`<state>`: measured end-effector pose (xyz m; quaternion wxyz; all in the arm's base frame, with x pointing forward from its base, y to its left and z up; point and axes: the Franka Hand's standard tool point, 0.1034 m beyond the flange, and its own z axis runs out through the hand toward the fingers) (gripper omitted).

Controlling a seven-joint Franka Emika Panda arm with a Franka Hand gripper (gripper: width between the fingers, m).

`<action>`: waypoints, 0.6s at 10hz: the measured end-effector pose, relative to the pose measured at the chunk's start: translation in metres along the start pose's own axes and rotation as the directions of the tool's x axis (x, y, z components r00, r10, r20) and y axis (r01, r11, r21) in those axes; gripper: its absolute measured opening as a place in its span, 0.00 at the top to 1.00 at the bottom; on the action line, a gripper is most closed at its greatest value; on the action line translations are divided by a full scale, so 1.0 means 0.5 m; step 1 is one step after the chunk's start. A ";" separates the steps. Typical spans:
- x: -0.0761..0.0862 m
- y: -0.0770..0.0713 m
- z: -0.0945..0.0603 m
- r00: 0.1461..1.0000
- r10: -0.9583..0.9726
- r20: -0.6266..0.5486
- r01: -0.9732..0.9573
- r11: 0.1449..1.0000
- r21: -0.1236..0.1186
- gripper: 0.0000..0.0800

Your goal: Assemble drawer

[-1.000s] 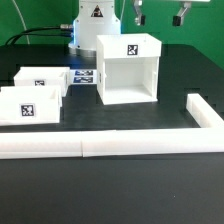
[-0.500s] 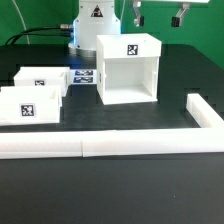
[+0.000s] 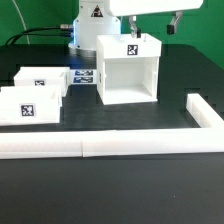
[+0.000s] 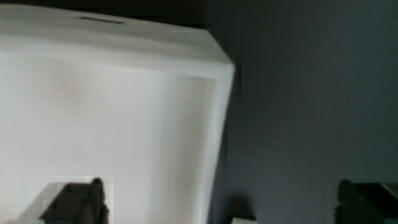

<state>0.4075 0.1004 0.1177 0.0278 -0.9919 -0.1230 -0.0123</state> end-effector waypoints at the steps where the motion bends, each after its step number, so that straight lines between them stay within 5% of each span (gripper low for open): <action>1: -0.002 -0.004 0.002 1.000 0.031 0.001 -0.031 0.999 0.018 0.19; 6: -0.033 -0.012 0.042 0.994 0.103 0.041 -0.102 0.994 -0.032 0.22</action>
Offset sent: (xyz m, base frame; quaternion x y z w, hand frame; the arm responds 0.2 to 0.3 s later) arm -0.0164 -0.0065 -0.0137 -0.0483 -0.0310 0.0264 0.9980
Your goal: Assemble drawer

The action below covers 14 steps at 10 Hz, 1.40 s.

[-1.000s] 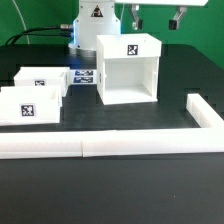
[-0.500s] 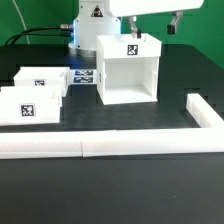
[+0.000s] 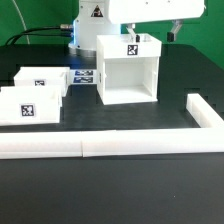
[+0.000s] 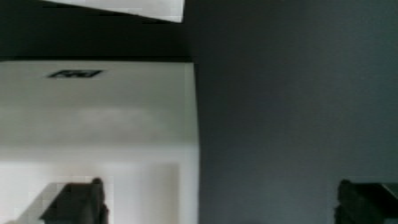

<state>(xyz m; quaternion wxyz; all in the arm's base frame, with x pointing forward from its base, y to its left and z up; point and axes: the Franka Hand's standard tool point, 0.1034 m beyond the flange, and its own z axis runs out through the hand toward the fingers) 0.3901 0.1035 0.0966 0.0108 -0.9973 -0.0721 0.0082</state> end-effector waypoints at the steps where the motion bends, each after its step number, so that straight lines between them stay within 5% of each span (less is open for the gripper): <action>1: -0.002 -0.001 0.001 1.000 0.001 0.004 -0.001 1.000 -0.004 0.22; 2: -0.001 -0.001 0.001 1.000 0.002 0.003 -0.002 1.000 -0.004 0.47; 3: -0.001 -0.001 0.001 1.000 0.001 0.004 -0.001 1.000 -0.004 0.47; 4: -0.001 -0.001 0.001 1.000 0.001 0.004 -0.001 1.000 -0.004 0.70; 5: -0.001 -0.001 0.001 1.000 0.002 0.004 -0.001 1.000 -0.004 0.70; 6: -0.001 -0.001 0.001 1.000 0.002 0.004 -0.002 1.000 -0.004 0.92; 14: 0.005 0.000 0.002 1.000 0.002 0.004 -0.002 1.000 -0.003 0.95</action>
Offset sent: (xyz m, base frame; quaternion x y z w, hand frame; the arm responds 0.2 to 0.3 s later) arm 0.0000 0.0000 0.0000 0.0000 0.0000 0.0000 1.0000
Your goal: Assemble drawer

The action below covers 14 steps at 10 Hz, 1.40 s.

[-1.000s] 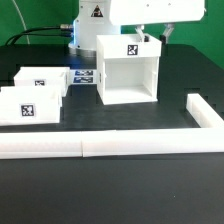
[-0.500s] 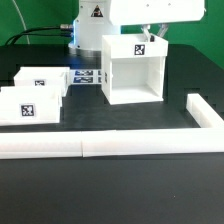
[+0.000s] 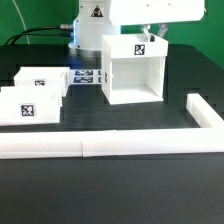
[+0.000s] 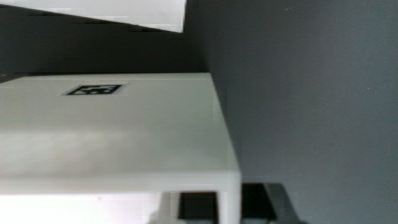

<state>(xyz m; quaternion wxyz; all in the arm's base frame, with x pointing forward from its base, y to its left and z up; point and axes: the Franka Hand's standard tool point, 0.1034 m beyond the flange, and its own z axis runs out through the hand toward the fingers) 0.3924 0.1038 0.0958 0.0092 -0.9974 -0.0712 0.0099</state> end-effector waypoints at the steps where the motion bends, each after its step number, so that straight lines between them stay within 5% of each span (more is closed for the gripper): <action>1: 0.034 0.005 -0.002 1.000 0.004 -0.009 -0.004 1.000 0.005 0.95; 8: 0.271 0.091 -0.009 0.992 0.008 -0.124 -0.006 1.000 0.021 0.95; 11: 0.313 0.083 -0.011 0.987 0.042 -0.155 -0.038 0.999 0.027 0.95; 14: 0.314 0.081 -0.011 0.987 0.040 -0.156 -0.036 0.999 0.028 0.95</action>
Offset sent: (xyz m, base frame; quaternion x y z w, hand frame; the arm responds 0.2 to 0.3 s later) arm 0.0670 -0.0122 -0.0108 0.0090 0.0030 -0.0041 0.9999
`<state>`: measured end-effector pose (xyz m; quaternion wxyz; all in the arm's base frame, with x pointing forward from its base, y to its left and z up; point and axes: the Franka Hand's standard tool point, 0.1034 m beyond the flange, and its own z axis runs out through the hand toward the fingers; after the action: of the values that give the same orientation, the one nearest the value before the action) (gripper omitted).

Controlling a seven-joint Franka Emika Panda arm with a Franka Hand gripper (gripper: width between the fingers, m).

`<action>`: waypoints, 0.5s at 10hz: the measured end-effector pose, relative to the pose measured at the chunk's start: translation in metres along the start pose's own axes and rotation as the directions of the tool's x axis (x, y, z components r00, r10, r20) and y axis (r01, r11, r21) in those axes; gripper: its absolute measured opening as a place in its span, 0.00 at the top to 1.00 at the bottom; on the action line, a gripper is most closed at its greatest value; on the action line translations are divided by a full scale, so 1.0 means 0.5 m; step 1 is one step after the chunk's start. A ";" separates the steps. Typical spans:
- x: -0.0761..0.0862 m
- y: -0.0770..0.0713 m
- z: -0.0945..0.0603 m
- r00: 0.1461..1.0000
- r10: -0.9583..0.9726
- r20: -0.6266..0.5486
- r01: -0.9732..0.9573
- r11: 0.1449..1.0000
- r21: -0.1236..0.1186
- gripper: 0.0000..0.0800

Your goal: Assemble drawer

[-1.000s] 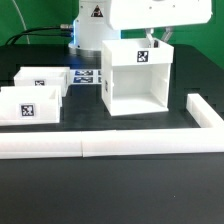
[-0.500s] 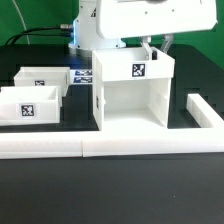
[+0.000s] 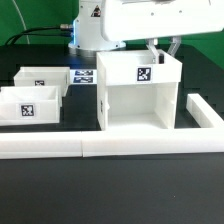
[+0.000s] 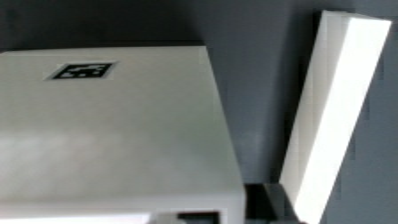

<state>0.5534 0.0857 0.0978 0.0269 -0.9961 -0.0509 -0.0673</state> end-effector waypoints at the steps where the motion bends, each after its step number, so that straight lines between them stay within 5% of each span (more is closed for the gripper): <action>1: 0.001 -0.002 0.000 0.998 0.064 -0.001 -0.064 0.998 0.005 0.95; 5: 0.011 -0.022 -0.007 0.916 0.400 -0.009 -0.400 0.916 0.022 0.95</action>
Offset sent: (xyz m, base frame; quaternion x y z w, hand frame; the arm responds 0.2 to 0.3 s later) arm 0.0000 0.0000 0.0000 0.0000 0.0000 0.1296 0.9916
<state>0.5574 0.0968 0.1023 0.0505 -0.9847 0.1531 -0.0664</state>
